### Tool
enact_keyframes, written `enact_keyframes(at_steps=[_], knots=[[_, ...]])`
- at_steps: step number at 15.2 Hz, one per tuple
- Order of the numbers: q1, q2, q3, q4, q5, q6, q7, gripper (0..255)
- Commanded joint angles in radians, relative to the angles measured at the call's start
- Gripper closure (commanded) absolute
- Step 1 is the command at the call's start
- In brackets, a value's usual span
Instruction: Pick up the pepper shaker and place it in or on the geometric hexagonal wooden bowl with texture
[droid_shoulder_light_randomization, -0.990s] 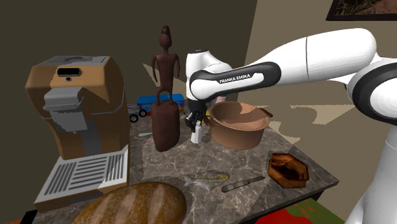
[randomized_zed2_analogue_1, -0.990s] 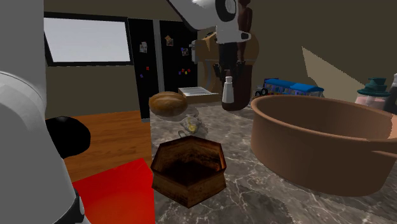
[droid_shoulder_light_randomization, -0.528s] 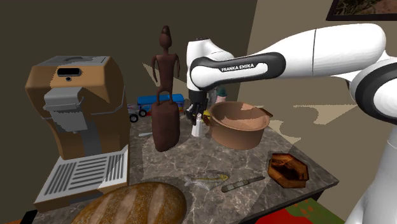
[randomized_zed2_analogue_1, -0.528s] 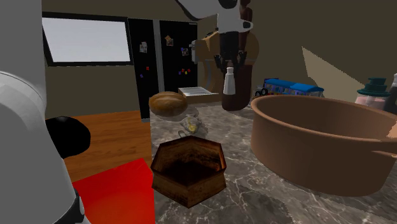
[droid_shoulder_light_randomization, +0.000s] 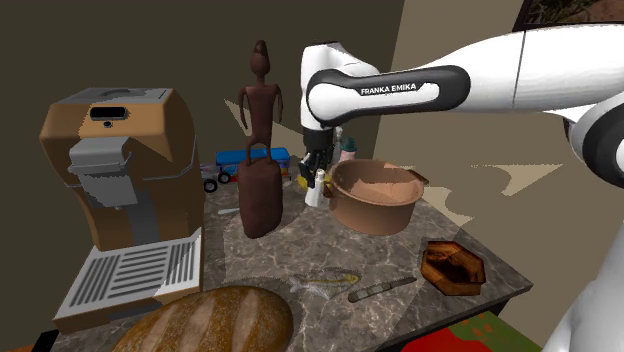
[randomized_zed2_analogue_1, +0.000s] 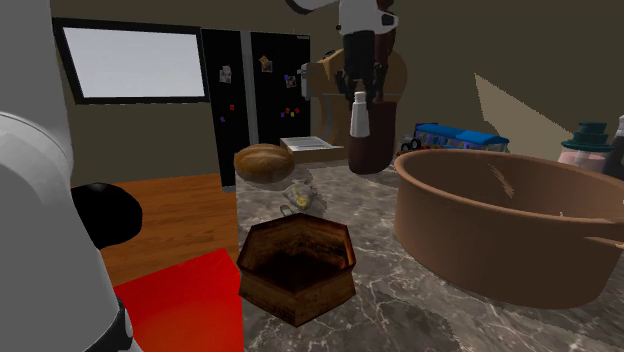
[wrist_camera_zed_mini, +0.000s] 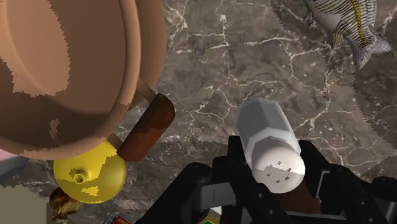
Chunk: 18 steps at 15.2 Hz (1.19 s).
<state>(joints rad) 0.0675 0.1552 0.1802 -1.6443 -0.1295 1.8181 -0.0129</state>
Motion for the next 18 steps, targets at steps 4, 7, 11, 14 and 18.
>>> enact_keyframes(at_steps=[4, 7, 11, 14, 18], knots=[[-0.035, -0.186, -0.022, -0.224, 0.034, 0.047, -0.059, 255], [-0.05, -0.3, -0.043, -0.348, 0.05, 0.061, -0.099, 255], [-0.065, -0.448, -0.077, -0.493, 0.062, 0.064, -0.155, 255], [-0.076, -0.556, -0.106, -0.589, 0.063, 0.055, -0.197, 255], [-0.092, -0.7, -0.149, -0.701, 0.053, 0.028, -0.254, 255]])
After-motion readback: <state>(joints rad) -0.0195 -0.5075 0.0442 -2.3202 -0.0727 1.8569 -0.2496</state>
